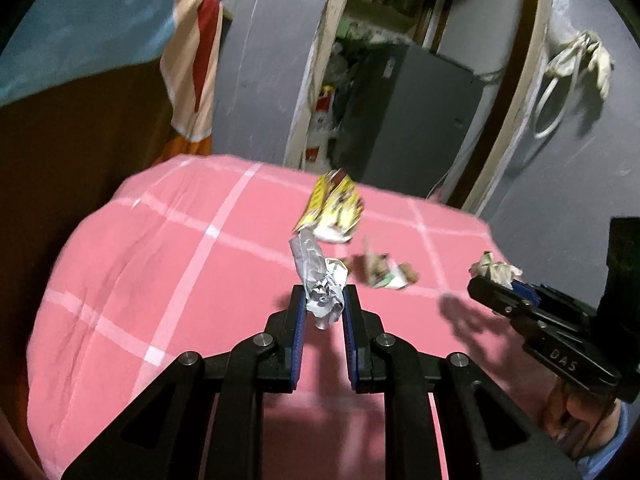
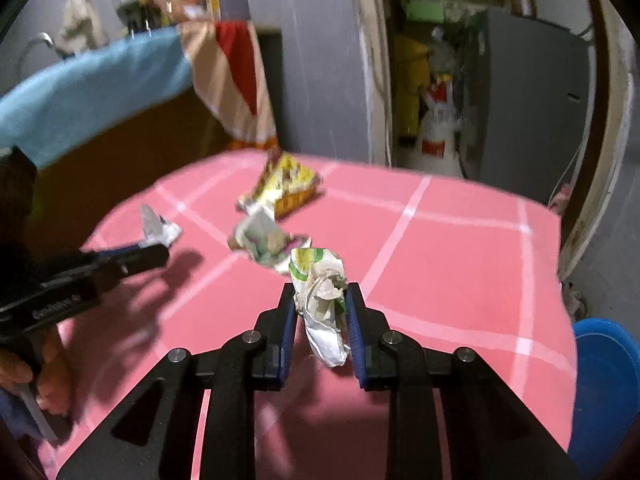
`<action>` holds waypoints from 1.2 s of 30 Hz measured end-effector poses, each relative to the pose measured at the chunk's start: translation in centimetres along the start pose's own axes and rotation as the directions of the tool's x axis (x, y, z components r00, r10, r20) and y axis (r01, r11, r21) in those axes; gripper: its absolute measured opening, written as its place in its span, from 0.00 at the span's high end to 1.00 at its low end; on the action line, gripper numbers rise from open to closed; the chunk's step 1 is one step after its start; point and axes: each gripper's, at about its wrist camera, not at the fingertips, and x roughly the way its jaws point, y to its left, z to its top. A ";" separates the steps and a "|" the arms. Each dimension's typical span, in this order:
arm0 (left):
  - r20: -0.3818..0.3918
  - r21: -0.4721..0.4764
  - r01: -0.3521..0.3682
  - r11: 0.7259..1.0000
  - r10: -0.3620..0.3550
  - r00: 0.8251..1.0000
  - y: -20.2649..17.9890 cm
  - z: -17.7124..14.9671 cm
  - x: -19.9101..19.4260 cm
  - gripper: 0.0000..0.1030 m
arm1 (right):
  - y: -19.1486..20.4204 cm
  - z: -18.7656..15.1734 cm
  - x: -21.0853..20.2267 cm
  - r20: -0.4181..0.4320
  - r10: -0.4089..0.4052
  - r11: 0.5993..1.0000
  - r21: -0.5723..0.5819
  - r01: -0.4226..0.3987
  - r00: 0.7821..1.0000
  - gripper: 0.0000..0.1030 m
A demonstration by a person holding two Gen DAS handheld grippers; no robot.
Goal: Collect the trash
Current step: 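Carry the foil and white-green wrapper over the blue bucket and open both grippers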
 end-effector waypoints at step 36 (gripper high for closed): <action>0.131 0.296 0.351 0.889 -0.401 0.907 -27.0 0.9 -1.4 0.86 | -13.3 -3.2 -23.1 0.391 -0.413 0.907 0.264 0.329 0.823 0.76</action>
